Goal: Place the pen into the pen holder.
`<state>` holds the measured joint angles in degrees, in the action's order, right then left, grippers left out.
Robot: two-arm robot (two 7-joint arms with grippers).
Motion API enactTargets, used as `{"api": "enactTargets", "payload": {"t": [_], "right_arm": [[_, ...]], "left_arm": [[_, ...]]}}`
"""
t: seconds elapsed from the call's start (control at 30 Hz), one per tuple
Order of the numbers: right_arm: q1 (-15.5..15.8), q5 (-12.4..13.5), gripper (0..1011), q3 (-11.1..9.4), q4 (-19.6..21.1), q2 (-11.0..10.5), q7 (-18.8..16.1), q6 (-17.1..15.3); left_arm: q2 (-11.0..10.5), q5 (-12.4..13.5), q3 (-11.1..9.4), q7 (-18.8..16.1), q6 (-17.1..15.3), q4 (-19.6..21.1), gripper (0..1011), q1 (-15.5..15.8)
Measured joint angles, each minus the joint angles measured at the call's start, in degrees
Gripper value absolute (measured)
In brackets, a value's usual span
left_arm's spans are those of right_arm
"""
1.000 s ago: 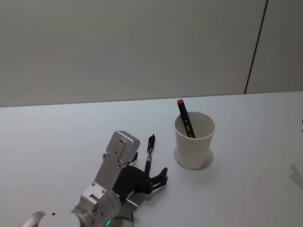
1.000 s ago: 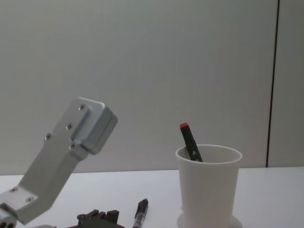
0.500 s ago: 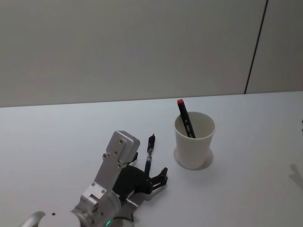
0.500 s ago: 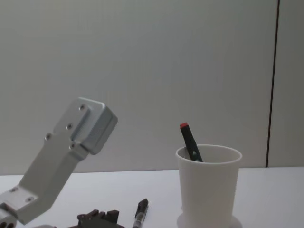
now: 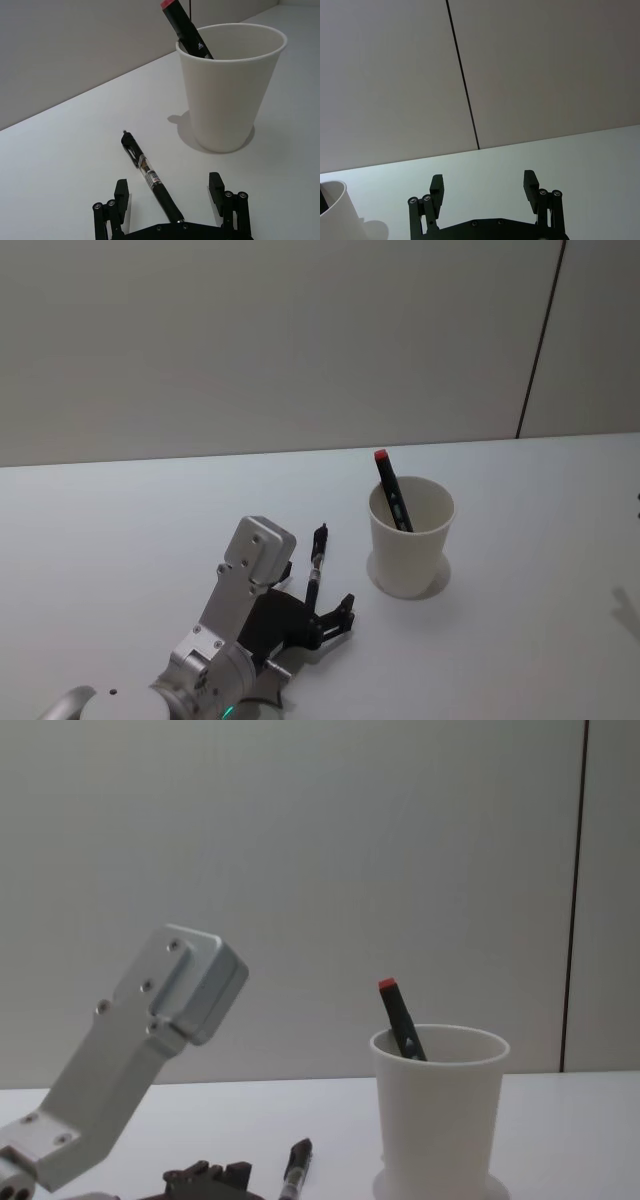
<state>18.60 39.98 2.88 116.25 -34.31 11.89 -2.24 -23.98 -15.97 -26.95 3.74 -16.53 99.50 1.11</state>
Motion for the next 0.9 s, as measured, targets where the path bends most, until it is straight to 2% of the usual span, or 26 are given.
{"api": "enactTargets", "payload": {"t": [0.9], "right_arm": [[0.0, 0.0, 1002, 0.0, 0.0, 0.0, 0.0, 0.0]], "left_arm": [[-0.71, -0.14, 0.36, -0.34, -0.88, 0.73, 1001, -1.57]]}}
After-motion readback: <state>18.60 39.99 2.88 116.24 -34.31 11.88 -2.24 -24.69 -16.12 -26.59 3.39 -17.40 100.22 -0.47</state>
